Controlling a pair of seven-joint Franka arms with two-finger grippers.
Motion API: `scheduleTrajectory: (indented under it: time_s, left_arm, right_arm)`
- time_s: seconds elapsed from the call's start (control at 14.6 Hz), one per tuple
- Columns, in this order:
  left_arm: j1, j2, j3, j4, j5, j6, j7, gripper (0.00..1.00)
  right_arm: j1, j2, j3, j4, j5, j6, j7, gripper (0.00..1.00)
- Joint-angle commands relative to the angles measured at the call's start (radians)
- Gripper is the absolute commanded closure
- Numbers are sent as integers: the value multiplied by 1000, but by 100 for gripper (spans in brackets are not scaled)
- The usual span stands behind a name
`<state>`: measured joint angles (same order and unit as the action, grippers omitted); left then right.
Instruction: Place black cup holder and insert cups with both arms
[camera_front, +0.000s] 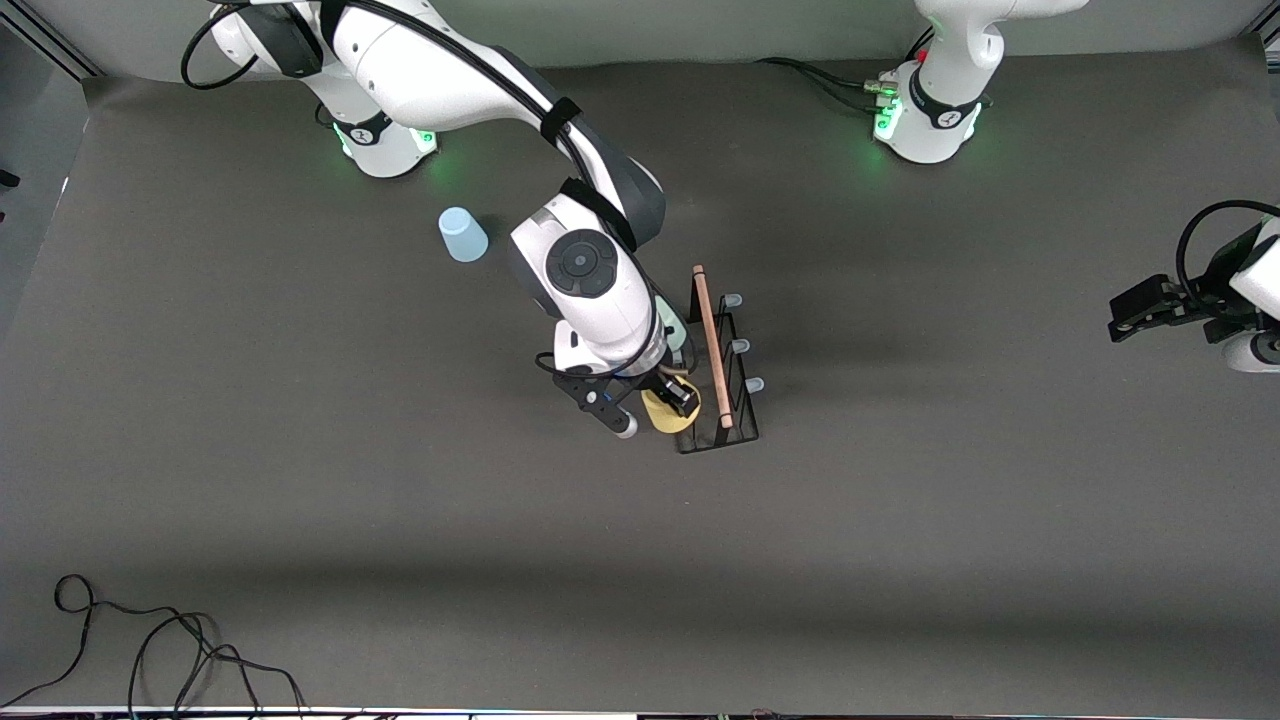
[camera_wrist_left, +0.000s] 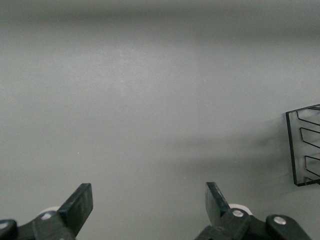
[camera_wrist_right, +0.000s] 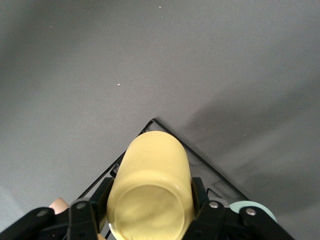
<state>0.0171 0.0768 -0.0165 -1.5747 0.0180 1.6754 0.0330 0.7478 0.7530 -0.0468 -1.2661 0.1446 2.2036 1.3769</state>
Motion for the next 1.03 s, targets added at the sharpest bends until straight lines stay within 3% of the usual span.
scheduleTrajectory:
  time_s: [0.0,0.07,0.14,0.68,0.96]
  left_arm:
    - [-12,-6,7,-1,11,-16,-13,0]
    - [-12,-6,6,1,11,-16,-13,0]
    - [-12,-6,7,-1,11,-16,-13,0]
    - [-12,-6,7,1,13,-16,-13,0]
    - [-12,-6,7,1,11,-13,-13,0]
  right_arm:
    - [10,17,-7,30,-19,10,36,38]
    - [10,17,-7,30,-19,10,36,22]
    - [10,17,-7,30,-17,10,36,18]
    - [-7,-7,-11,31,-17,-2,18,16]
    - [-83,-96,-13,31,-19,-167,-134,16]
